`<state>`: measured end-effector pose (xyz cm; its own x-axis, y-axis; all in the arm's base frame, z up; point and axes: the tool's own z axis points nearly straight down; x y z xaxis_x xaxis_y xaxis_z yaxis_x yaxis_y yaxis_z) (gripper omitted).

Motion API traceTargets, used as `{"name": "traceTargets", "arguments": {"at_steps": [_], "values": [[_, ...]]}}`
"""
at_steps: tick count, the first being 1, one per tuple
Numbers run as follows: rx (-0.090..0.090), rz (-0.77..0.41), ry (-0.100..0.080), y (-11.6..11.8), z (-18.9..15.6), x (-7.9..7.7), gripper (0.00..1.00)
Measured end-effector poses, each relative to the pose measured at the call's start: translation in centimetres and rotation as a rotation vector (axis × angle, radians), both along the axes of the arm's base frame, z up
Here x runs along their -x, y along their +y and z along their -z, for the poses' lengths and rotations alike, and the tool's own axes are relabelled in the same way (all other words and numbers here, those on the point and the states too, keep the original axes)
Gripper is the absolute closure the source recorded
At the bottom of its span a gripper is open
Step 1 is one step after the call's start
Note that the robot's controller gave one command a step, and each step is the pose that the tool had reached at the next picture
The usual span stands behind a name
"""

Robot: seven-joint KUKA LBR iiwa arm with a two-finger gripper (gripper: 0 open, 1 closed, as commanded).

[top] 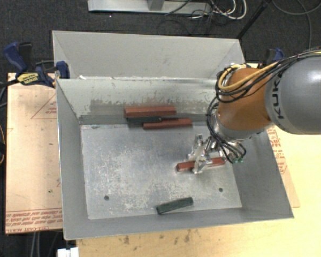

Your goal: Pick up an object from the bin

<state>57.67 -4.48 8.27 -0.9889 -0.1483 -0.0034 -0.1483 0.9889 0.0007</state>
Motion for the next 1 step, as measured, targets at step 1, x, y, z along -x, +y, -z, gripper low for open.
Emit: {"name": "traceTargets", "arguments": {"at_steps": [1], "values": [[0.0, 0.058, 0.0, -0.75, -10.74, -0.09, 1.0]]}}
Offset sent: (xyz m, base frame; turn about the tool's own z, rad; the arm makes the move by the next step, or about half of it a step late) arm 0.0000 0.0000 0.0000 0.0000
